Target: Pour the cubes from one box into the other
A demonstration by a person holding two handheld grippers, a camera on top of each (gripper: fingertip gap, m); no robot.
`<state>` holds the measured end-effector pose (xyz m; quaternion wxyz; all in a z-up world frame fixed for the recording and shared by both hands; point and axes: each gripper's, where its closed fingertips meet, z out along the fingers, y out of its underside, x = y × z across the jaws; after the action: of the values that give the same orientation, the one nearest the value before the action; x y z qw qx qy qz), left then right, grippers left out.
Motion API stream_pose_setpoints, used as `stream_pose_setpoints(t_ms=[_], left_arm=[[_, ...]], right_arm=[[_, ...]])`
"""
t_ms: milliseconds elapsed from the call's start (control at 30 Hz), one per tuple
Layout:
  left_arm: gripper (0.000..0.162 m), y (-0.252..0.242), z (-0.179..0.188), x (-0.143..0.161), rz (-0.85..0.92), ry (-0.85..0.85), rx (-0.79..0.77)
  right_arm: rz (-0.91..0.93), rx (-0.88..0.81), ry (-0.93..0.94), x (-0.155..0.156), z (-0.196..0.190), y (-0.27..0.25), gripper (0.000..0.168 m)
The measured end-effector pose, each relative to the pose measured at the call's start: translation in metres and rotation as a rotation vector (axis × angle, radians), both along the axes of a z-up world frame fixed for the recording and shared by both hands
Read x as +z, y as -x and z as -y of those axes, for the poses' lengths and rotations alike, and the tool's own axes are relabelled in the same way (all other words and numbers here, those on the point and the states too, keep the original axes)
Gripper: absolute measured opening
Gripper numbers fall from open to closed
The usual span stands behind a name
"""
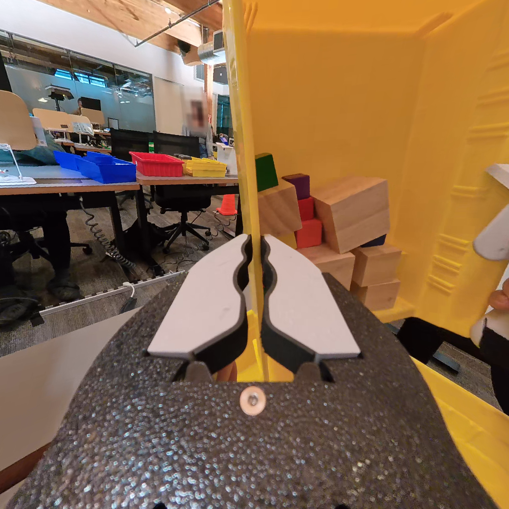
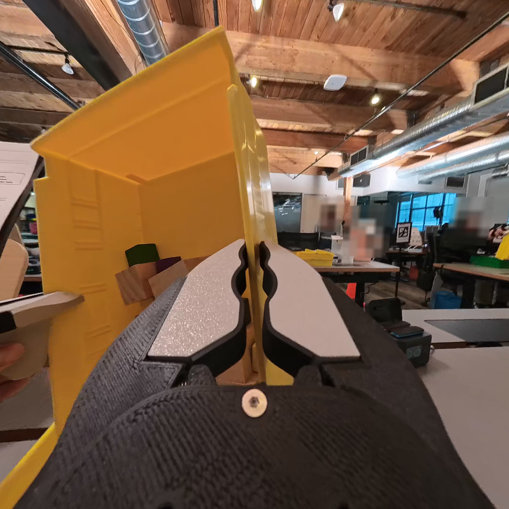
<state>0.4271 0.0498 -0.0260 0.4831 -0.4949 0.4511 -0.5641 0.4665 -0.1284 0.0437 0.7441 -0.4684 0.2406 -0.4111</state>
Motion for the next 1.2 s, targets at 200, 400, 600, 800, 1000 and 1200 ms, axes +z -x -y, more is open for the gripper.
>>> stream_pose_setpoints(t_ms=[200, 400, 600, 800, 1000, 1200], left_arm=[[0.004, 0.001, 0.000, 0.002, 0.015, 0.006, 0.011], [0.004, 0.006, 0.000, 0.004, 0.054, 0.006, 0.006], [0.004, 0.006, 0.002, -0.008, 0.026, 0.020, -0.017], [0.004, 0.005, 0.004, -0.019, -0.010, 0.006, -0.018], [0.004, 0.001, 0.004, -0.028, -0.039, -0.005, -0.015], [0.004, -0.003, 0.004, -0.031, -0.057, -0.028, -0.012]], right_arm=[[0.028, -0.021, -0.011, 0.002, 0.001, 0.004, 0.007], [0.091, -0.041, -0.013, 0.007, 0.000, 0.015, 0.007], [0.097, -0.054, 0.032, 0.004, -0.001, 0.017, 0.007], [0.082, -0.064, 0.045, -0.007, 0.000, 0.014, 0.007], [0.085, -0.061, 0.052, -0.010, -0.002, 0.007, 0.006], [0.056, -0.049, 0.032, -0.014, -0.001, -0.001, 0.006]])
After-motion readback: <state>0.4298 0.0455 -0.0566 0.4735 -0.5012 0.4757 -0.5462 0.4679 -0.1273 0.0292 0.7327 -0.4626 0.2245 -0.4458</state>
